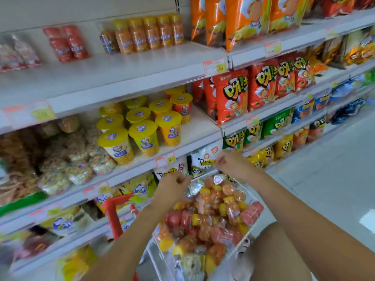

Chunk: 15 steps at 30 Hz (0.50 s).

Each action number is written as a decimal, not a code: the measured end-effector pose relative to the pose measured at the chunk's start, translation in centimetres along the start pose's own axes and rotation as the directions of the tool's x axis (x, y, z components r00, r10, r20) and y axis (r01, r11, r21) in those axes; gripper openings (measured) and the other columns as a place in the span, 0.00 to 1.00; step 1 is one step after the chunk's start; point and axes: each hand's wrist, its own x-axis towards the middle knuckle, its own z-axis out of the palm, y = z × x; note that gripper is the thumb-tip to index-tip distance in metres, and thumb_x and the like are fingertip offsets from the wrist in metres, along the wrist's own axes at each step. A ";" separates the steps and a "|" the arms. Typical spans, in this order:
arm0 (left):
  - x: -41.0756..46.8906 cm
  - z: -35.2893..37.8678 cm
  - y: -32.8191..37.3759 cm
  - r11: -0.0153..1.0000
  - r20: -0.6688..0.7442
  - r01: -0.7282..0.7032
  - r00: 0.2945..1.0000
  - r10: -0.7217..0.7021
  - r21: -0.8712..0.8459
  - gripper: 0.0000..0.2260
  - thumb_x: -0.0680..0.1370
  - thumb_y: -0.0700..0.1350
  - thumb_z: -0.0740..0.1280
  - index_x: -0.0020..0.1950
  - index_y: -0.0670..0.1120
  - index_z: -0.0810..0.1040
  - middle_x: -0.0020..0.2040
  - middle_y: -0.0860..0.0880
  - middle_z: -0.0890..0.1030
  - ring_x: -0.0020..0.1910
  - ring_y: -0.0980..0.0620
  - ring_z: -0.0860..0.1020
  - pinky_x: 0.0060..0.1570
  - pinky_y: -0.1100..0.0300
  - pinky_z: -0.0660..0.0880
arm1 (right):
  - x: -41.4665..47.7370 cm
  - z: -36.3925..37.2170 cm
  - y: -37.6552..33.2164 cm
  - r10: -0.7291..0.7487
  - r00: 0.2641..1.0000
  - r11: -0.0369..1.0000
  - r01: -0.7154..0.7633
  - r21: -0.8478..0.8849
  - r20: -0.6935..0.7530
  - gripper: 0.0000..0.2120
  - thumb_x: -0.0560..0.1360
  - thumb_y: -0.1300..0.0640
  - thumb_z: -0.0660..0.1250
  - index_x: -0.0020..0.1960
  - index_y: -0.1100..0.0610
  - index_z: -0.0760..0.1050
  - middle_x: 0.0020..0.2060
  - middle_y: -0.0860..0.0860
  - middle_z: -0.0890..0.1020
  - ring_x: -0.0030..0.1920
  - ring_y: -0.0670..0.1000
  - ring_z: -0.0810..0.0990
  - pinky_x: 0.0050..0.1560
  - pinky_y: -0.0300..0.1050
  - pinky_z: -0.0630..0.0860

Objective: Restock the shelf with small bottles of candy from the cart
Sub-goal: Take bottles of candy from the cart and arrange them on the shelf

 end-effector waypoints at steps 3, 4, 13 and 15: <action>-0.3 4.4 -3.4 0.983 0.151 0.178 0.974 -0.170 -0.040 0.07 0.77 0.42 0.62 0.39 0.46 0.75 0.37 0.48 0.76 0.35 0.51 0.73 0.35 0.62 0.70 | -0.9 5.3 4.2 0.177 0.980 0.968 -0.156 -0.198 0.091 0.05 0.76 0.51 0.64 0.45 0.52 0.73 0.39 0.50 0.77 0.44 0.53 0.77 0.35 0.41 0.70; -0.4 5.6 -4.0 0.971 0.180 0.235 0.958 -0.222 -0.052 0.06 0.77 0.42 0.62 0.42 0.45 0.77 0.38 0.48 0.77 0.35 0.51 0.73 0.36 0.60 0.72 | -1.2 6.7 5.3 0.204 0.974 0.947 -0.170 -0.274 0.102 0.09 0.76 0.50 0.64 0.53 0.53 0.75 0.45 0.52 0.80 0.46 0.53 0.78 0.39 0.42 0.72; 1.3 11.8 -3.5 0.937 0.270 0.341 0.898 -0.349 0.077 0.08 0.78 0.43 0.65 0.43 0.40 0.78 0.43 0.43 0.79 0.42 0.44 0.79 0.52 0.52 0.77 | -3.1 12.9 9.5 0.288 0.958 0.851 -0.250 -0.461 0.012 0.19 0.77 0.42 0.59 0.64 0.49 0.75 0.66 0.54 0.72 0.65 0.56 0.69 0.62 0.48 0.67; 2.1 12.5 -3.4 0.922 0.268 0.362 0.883 -0.386 0.136 0.09 0.77 0.47 0.66 0.48 0.41 0.77 0.44 0.44 0.80 0.37 0.50 0.75 0.42 0.58 0.77 | -2.8 13.4 9.9 0.328 0.945 0.867 -0.307 -0.393 -0.014 0.21 0.76 0.42 0.61 0.62 0.53 0.76 0.65 0.56 0.71 0.65 0.57 0.68 0.63 0.49 0.66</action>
